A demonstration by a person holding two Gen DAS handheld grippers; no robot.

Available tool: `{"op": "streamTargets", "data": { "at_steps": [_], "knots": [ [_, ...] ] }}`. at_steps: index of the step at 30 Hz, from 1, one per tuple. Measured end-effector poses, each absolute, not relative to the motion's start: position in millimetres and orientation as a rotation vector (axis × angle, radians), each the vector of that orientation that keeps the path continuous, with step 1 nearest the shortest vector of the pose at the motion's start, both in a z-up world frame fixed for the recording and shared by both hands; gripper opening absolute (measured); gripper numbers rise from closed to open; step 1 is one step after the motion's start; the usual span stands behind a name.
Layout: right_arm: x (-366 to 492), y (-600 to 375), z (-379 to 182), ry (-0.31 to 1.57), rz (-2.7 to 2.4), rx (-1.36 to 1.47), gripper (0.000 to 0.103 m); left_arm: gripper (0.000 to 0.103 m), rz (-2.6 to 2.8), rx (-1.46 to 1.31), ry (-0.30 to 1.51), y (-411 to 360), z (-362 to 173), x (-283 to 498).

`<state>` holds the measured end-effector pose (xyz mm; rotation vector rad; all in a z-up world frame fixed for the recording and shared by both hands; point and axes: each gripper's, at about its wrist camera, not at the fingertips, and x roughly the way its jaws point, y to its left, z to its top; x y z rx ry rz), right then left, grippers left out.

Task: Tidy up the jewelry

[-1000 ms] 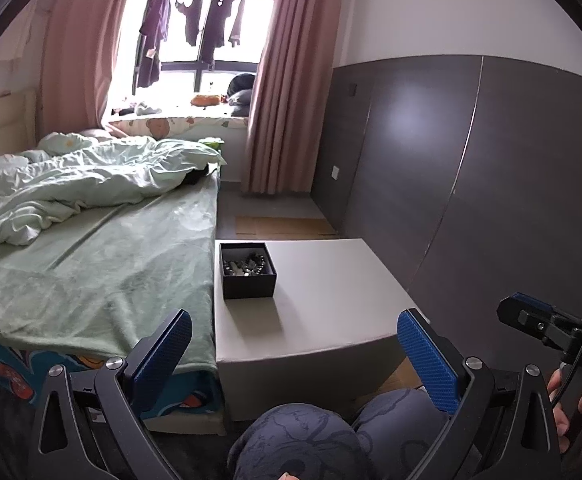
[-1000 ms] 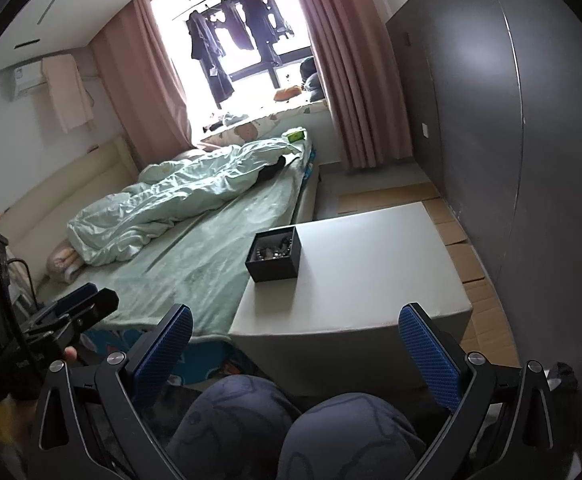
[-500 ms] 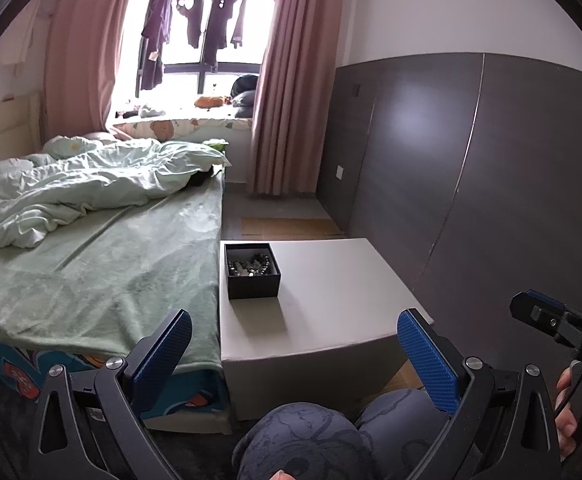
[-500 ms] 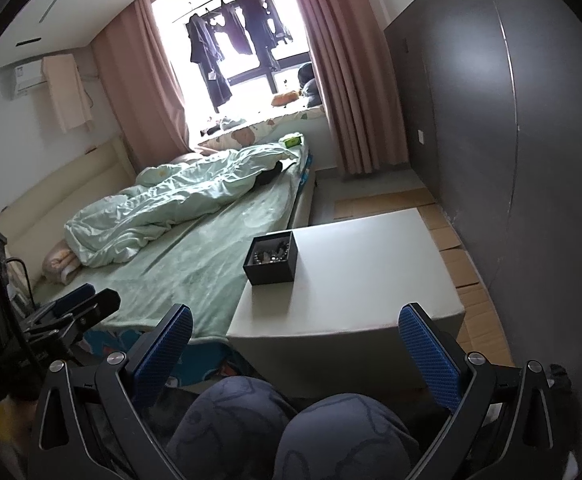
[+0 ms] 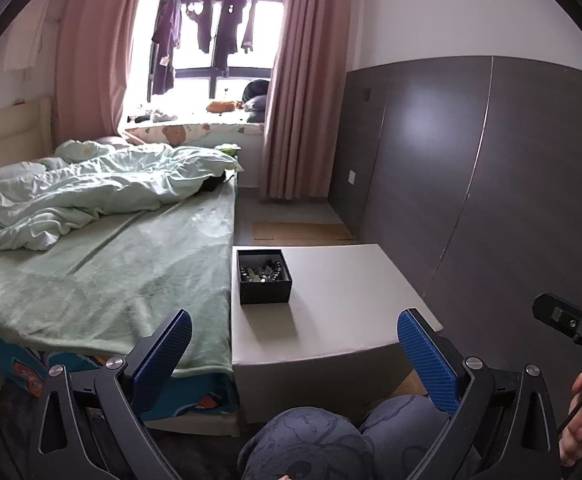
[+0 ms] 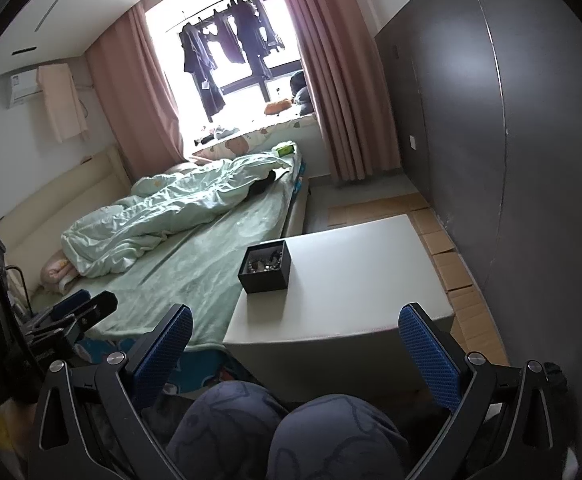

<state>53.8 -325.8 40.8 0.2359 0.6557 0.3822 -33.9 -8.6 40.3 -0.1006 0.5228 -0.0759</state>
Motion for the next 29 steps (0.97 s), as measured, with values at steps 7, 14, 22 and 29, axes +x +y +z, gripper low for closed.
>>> {"op": "streamTargets", "data": {
  "at_steps": [7,14,22,29],
  "knots": [
    [49.7,-327.7,45.5,0.643,0.383,0.229,0.103,0.103,-0.081,-0.103,0.509,-7.2,42.7,-39.8],
    [48.6,-326.4,47.7,0.639,0.387,0.23,0.103,0.103,-0.08,-0.107,0.508,-6.8,43.3,-42.3],
    [49.1,-326.1,47.3,0.642,0.391,0.238,0.103,0.103,-0.086,-0.108,0.51,-7.1,42.8,-42.3],
    [56.5,-328.6,44.5,0.655,0.394,0.247,0.103,0.103,-0.107,-0.086,0.515,-16.3,42.3,-35.8]
  ]
}}
